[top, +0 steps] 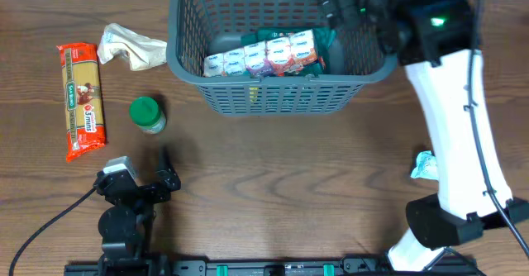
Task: Pack container
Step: 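Carry the white pack into the basket and release it, then move the right gripper down to the mint-green packet and grasp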
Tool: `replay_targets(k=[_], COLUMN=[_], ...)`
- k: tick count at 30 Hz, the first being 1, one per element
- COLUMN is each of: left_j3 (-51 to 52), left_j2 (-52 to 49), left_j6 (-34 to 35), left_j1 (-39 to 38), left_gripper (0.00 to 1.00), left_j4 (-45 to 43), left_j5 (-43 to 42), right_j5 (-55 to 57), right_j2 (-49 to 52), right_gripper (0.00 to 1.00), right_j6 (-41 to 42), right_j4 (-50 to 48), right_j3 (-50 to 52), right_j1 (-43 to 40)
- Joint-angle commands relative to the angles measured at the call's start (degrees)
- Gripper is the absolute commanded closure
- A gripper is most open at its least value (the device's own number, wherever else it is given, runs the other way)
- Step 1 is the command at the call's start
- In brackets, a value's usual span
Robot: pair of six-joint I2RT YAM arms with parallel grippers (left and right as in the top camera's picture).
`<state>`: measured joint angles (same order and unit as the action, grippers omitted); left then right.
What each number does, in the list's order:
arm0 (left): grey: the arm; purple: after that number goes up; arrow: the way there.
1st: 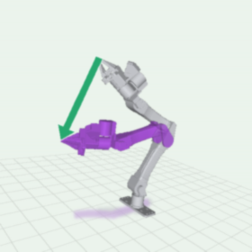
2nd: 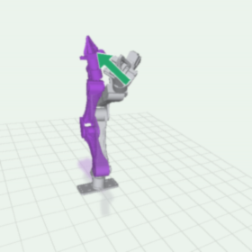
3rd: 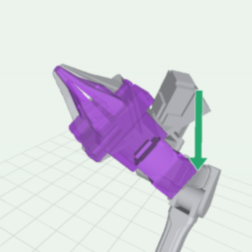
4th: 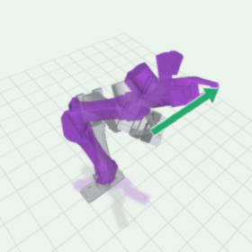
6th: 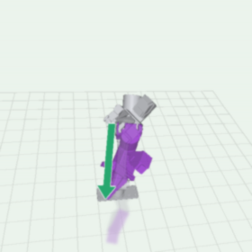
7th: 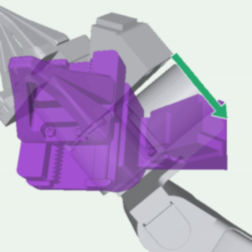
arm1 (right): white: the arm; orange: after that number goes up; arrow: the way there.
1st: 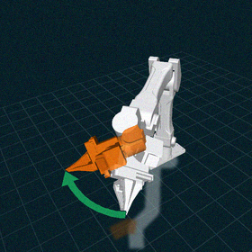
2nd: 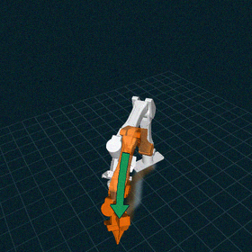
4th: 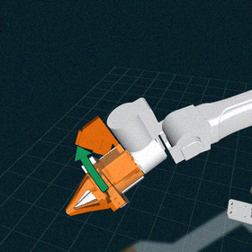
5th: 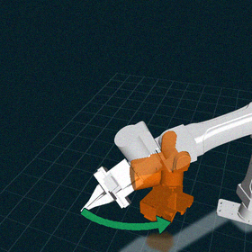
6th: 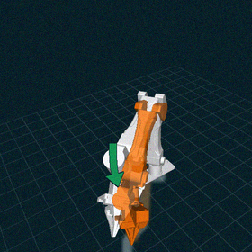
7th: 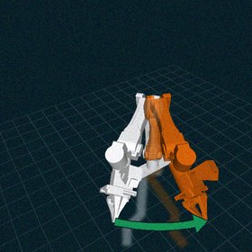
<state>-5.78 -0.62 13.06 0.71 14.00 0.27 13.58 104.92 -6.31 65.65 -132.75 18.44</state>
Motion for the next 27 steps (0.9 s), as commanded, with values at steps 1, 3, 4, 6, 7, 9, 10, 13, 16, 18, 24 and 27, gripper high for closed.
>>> replay_targets(k=[1,3,4,6,7,9,10,13,16,18,24,27], left_j3=[1.36,1.36,1.36,1.36,1.36,1.36,1.36,1.36,1.36,1.36,1.36,1.36], left_j2=[0.35,0.35,0.35,0.35,0.35,0.35,0.35,0.35,0.35,0.35,0.35,0.35], left_j6=[-0.96,-0.96,-0.96,-0.96,-0.96,-0.96,-0.96,-0.96,-0.96,-0.96,-0.96,-0.96], left_j1=[0.28,0.28,0.28,0.28,0.28,0.28,0.28,0.28,0.28,0.28,0.28,0.28], left_gripper=[0.01,0.01,0.01,0.01,0.01,0.01,0.01,0.01,0.01,0.01,0.01,0.01], left_j4=[0.46,0.46,0.46,0.46,0.46,0.46,0.46,0.46,0.46,0.46,0.46,0.46], left_j5=[0.44,0.44,0.44,0.44,0.44,0.44,0.44,0.44,0.44,0.44,0.44,0.44], right_j5=[17.81,20.81,20.90,20.87,20.87,20.85,20.87,20.87,19.80,16.50,14.62,14.69], right_j2=[-0.57,-0.57,-0.57,-0.55,-0.44,-0.33,-0.33,-0.33,-0.31,-0.28,-0.28,-0.28], right_gripper=[0.01,0.01,0.01,0.01,0.01,0.01,0.01,0.01,0.01,0.01,0.01,0.01], right_j6=[14.40,22.60,25.75,32.44,35.67,40.61,42.93,49.99,56.43,57.46,71.21,80.32], right_j4=[6.40,12.70,15.02,19.65,21.77,24.87,26.21,29.57,31.65,31.63,31.63,31.34], right_j3=[-5.33,-7.19,-7.45,-7.45,-7.28,-6.88,-6.69,-6.19,-5.49,-4.74,4.39,12.37], right_j1=[-3.04,-5.90,-7.39,-10.95,-12.90,-16.33,-17.97,-22.12,-25.18,-26.75,-29.44,-30.25])
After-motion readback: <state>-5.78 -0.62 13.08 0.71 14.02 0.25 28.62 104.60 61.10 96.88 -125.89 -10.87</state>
